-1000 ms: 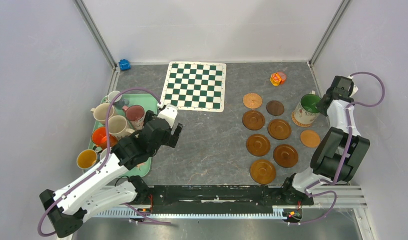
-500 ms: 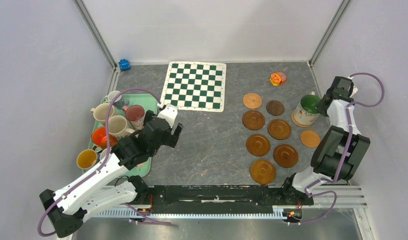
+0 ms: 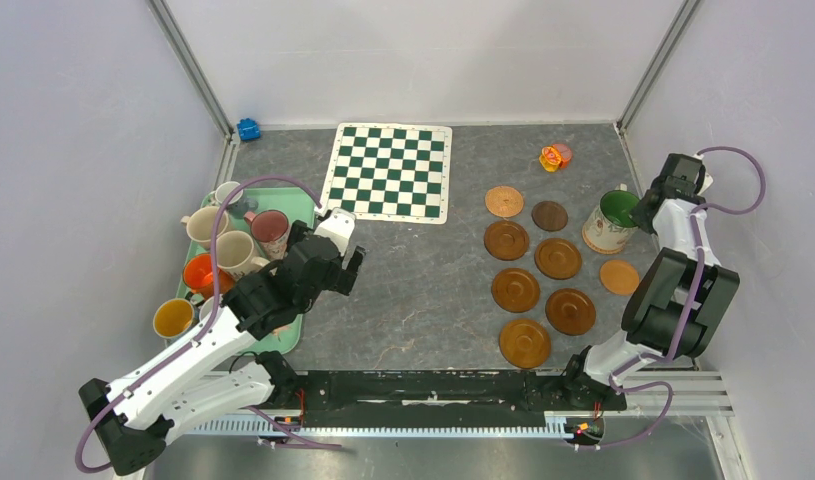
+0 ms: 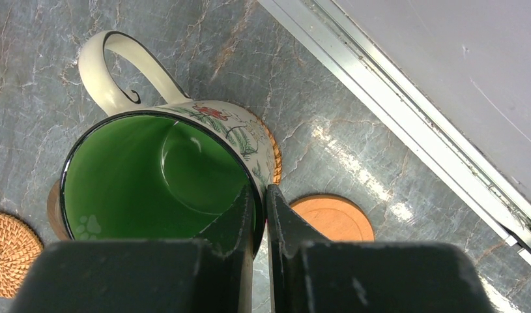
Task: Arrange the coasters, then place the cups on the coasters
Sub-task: Place the cup on the coaster, then pick up the cup from the tray, then place the cup on the coaster, then pick up the cup at the center of the board.
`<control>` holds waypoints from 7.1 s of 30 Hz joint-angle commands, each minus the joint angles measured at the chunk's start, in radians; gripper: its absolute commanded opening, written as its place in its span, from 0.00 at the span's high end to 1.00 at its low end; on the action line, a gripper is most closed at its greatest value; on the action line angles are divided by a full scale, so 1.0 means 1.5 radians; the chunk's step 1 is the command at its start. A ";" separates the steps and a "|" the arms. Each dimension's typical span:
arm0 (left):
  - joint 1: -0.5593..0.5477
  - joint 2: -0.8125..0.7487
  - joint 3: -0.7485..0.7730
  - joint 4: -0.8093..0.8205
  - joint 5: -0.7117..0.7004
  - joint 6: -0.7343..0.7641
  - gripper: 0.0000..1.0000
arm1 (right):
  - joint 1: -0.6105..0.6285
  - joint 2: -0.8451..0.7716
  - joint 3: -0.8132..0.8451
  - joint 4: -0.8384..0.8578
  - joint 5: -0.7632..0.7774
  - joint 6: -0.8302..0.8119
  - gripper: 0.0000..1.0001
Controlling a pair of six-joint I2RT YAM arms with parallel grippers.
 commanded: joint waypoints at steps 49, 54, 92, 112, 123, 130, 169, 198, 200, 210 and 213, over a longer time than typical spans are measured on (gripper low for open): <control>0.023 -0.010 0.073 -0.044 -0.139 -0.121 0.00 | 0.296 -0.297 -0.036 0.018 -0.155 -0.037 0.40; 0.133 0.092 0.144 -0.073 -0.044 -0.110 0.05 | 0.417 -0.395 -0.162 0.056 -0.161 -0.016 0.42; 0.446 0.458 0.212 0.016 0.167 0.044 0.50 | 0.562 -0.554 -0.185 0.013 -0.165 -0.033 0.40; 0.444 0.439 0.297 -0.048 0.166 0.043 0.98 | 0.563 -0.548 -0.174 0.015 -0.177 -0.019 0.39; 0.358 0.397 0.376 -0.145 0.122 0.027 0.98 | 0.563 -0.533 -0.196 0.037 -0.213 0.008 0.39; 0.149 0.358 0.356 -0.119 0.194 0.019 0.98 | 0.562 -0.528 -0.195 0.006 -0.178 -0.017 0.38; -0.228 0.454 0.284 -0.001 0.235 -0.014 0.53 | 0.563 -0.635 -0.236 -0.061 -0.021 0.009 0.38; 0.163 0.107 0.124 -0.015 0.267 -0.096 0.00 | 0.815 -0.327 -0.146 -0.005 -0.041 0.069 0.44; 0.163 0.076 0.092 -0.018 0.251 -0.084 0.00 | 0.854 -0.298 -0.126 -0.005 -0.023 0.082 0.44; 0.163 0.023 0.027 -0.047 0.242 -0.047 0.00 | 0.974 -0.127 -0.011 -0.044 0.050 0.108 0.45; 0.163 -0.005 0.010 -0.032 0.255 -0.048 0.00 | 0.982 -0.090 0.006 -0.056 0.065 0.111 0.45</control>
